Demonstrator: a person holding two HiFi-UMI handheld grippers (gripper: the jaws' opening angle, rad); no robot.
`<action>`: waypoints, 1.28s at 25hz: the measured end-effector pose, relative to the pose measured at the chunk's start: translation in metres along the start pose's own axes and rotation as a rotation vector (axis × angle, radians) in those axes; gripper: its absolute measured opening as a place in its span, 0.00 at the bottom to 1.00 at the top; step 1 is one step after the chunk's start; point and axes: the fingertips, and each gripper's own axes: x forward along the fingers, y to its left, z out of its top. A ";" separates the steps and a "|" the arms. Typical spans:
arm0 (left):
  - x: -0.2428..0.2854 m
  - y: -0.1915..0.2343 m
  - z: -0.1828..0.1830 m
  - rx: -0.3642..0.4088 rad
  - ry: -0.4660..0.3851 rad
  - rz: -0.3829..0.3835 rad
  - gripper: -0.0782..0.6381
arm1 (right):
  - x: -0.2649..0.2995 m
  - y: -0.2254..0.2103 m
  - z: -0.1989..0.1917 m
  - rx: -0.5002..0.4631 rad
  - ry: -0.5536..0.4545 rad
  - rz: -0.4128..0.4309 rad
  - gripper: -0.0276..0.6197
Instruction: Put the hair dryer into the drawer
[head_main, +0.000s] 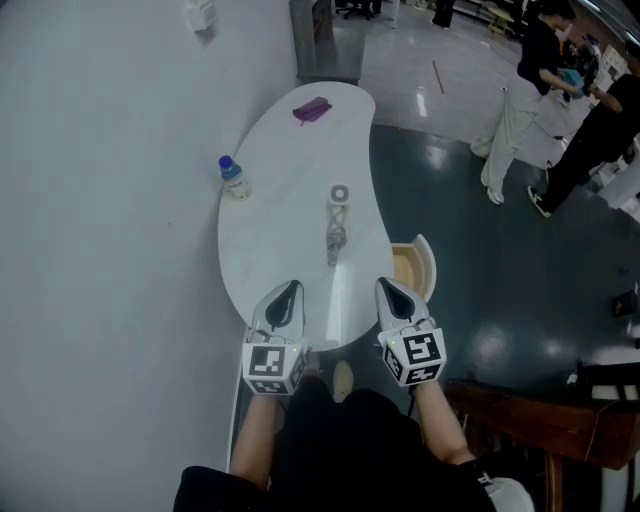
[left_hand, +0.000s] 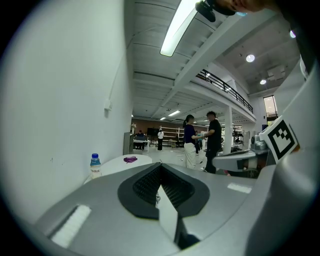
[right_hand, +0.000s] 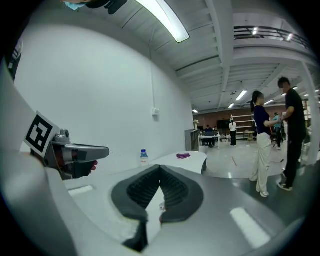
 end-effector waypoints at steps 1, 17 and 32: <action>0.005 0.004 -0.001 0.001 0.005 -0.006 0.12 | 0.006 -0.001 -0.002 0.008 0.006 -0.001 0.05; 0.112 0.073 -0.052 -0.054 0.135 -0.104 0.12 | 0.129 -0.030 -0.042 0.094 0.132 -0.077 0.05; 0.182 0.114 -0.133 -0.104 0.297 -0.152 0.12 | 0.213 -0.044 -0.111 0.172 0.269 -0.093 0.05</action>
